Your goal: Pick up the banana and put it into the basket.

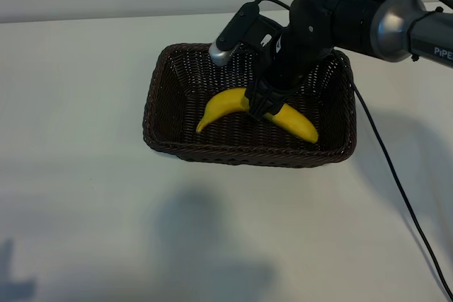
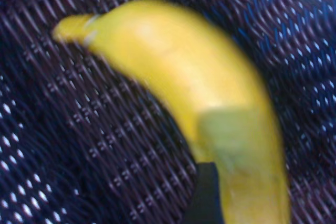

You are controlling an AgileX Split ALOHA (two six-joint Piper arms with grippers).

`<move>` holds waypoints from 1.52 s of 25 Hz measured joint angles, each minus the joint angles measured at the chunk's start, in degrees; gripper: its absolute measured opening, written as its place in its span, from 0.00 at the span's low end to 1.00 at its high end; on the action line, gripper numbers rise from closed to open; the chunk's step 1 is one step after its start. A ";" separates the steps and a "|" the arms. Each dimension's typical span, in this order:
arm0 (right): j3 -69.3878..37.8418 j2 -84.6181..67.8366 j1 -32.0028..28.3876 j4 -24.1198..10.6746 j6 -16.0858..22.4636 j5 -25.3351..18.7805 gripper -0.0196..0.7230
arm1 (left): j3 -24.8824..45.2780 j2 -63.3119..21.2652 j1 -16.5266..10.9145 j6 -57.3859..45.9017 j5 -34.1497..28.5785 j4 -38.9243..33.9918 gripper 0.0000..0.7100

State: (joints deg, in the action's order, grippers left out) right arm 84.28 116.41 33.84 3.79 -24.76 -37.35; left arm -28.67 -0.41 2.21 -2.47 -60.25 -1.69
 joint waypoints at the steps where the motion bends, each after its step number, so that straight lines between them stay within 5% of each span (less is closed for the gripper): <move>1: 0.96 0.00 0.00 0.00 1.70 -1.86 0.89 | 0.00 0.00 0.00 0.00 0.00 0.00 0.76; 7: 11.50 0.00 -0.12 -0.05 10.64 -18.72 0.89 | 0.00 0.00 0.00 0.00 0.00 0.00 0.76; 10: 16.79 0.00 -1.32 0.01 14.51 -23.23 0.87 | 0.00 0.00 0.00 0.00 0.00 0.00 0.76; 16: 19.52 0.02 -10.71 -2.19 20.33 -25.44 0.85 | 0.00 0.00 0.00 0.00 0.00 0.00 0.76; 28: 19.56 0.06 -35.51 -3.27 22.00 -29.49 0.84 | 0.00 0.00 0.00 0.19 0.00 0.00 0.76; 38: 15.43 -2.44 -46.59 -3.17 21.95 -31.99 0.84 | 0.00 0.00 0.00 0.13 0.00 0.00 0.76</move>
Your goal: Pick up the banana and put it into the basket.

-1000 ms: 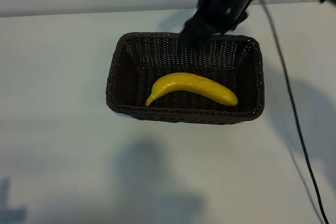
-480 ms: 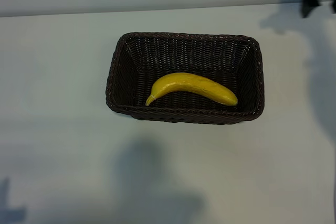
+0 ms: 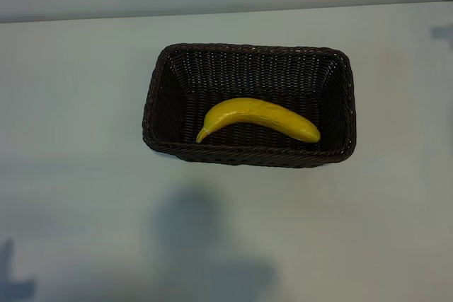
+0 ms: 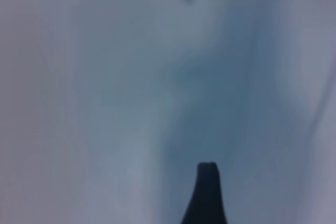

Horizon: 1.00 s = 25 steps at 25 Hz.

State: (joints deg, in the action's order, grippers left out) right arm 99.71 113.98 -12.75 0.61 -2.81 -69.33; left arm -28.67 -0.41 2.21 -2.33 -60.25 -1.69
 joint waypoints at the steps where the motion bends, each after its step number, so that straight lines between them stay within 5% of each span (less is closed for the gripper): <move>1: -1.61 -1.20 -0.06 -0.16 -0.18 -0.05 0.84 | 0.00 0.00 0.00 0.00 0.00 0.00 0.76; 25: -62.56 -71.74 10.07 0.79 0.60 3.03 0.84 | 0.05 0.00 0.00 -0.04 0.00 0.00 0.76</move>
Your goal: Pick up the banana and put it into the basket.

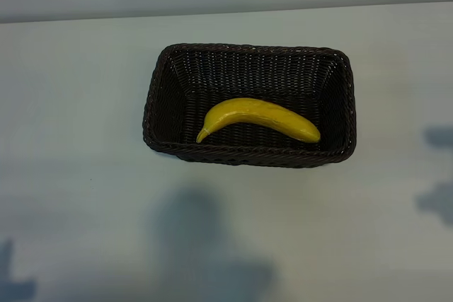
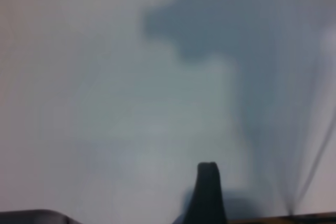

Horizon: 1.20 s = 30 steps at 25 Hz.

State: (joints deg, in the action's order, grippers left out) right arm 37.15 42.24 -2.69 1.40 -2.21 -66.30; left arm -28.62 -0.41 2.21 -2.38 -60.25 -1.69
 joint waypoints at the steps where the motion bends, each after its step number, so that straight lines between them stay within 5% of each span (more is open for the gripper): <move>1: -1.35 -2.72 0.00 -0.05 0.00 0.00 0.84 | 0.00 0.00 0.00 0.00 0.00 0.00 0.76; 20: -9.43 -39.96 0.01 -0.61 -0.05 4.22 0.84 | 0.00 0.00 0.00 -0.12 0.00 0.00 0.76; 30: -9.43 -42.60 0.06 -0.61 -0.05 4.18 0.84 | 0.00 0.00 0.00 -0.07 0.00 0.00 0.76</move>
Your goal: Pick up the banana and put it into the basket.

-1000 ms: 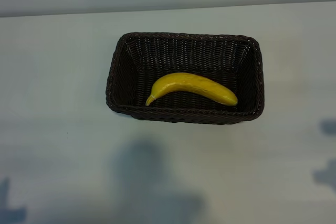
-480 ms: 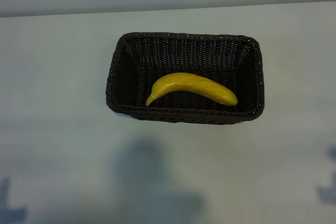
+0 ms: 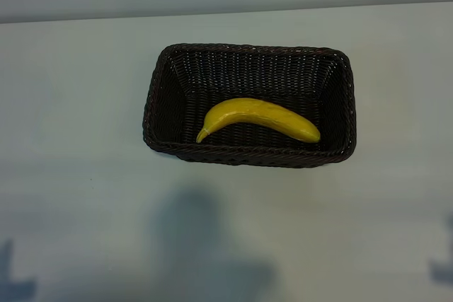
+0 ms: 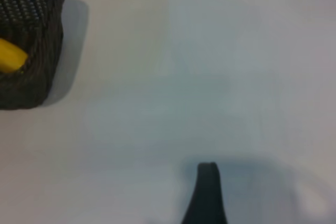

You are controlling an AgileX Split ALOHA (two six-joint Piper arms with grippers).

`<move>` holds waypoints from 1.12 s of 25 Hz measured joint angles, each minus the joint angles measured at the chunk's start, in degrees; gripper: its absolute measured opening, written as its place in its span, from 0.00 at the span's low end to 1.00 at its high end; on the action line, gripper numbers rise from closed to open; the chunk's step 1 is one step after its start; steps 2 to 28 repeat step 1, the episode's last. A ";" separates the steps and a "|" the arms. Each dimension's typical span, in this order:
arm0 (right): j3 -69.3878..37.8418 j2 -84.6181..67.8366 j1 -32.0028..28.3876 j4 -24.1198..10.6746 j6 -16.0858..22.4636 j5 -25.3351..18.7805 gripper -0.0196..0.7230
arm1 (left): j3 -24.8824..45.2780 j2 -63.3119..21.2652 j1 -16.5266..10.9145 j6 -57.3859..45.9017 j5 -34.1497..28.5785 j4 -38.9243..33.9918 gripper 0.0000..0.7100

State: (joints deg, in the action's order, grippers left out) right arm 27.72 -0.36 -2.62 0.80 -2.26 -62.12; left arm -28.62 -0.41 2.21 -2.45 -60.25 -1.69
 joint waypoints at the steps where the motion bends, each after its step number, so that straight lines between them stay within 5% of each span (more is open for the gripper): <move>1: 0.00 0.00 0.00 0.00 0.00 0.00 0.84 | 0.00 0.00 0.00 0.00 0.00 0.00 0.76; 28: 0.00 0.00 0.00 0.00 0.00 0.00 0.84 | 0.00 0.00 0.00 0.00 0.00 0.00 0.76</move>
